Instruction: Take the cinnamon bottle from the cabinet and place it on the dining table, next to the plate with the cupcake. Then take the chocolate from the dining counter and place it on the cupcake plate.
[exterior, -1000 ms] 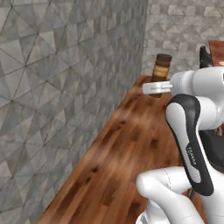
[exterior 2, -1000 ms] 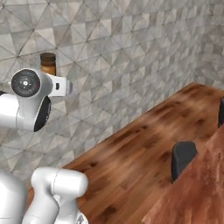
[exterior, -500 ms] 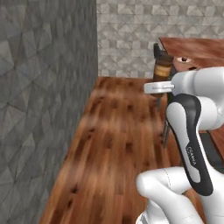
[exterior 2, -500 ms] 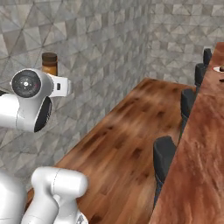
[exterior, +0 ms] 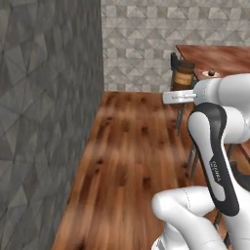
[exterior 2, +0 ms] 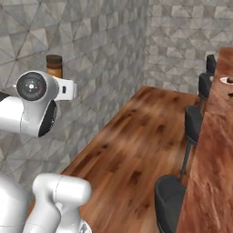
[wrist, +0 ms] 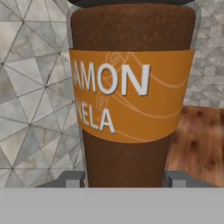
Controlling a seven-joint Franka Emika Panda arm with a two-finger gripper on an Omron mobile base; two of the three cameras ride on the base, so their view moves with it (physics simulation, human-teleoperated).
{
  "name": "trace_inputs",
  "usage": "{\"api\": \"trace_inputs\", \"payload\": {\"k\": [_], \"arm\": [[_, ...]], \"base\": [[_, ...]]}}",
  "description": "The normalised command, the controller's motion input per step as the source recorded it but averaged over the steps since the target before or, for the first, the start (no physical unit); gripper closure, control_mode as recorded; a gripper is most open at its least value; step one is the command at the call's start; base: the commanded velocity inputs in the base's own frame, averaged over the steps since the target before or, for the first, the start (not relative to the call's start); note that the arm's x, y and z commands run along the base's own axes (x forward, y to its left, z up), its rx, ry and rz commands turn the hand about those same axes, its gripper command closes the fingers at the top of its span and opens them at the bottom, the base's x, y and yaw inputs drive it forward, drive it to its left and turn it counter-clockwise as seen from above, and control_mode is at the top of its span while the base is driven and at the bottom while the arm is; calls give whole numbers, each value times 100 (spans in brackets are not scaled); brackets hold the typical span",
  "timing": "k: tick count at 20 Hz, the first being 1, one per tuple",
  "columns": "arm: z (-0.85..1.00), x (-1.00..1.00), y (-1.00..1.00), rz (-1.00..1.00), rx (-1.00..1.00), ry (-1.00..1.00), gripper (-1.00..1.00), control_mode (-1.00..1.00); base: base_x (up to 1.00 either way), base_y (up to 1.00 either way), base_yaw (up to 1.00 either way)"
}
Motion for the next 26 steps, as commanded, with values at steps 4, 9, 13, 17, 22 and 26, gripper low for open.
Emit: {"api": "trace_inputs", "payload": {"k": [4, 9, 13, 17, 22, 26], "arm": [[0, 0, 0, 0, 0, 0, 100, 100], [0, 0, 0, 0, 0, 0, 100, 100], [0, 0, 0, 0, 0, 0, 100, 100], [0, 0, 0, 0, 0, 0, 100, 100], [0, 0, 0, 0, 0, 0, 100, 100], [0, 0, 0, 0, 0, 0, 100, 100]], "base": [[94, 17, -9], [94, 6, -3], [91, 0, -8], [86, 1, -16], [89, 0, -12], [93, 0, -6]]}}
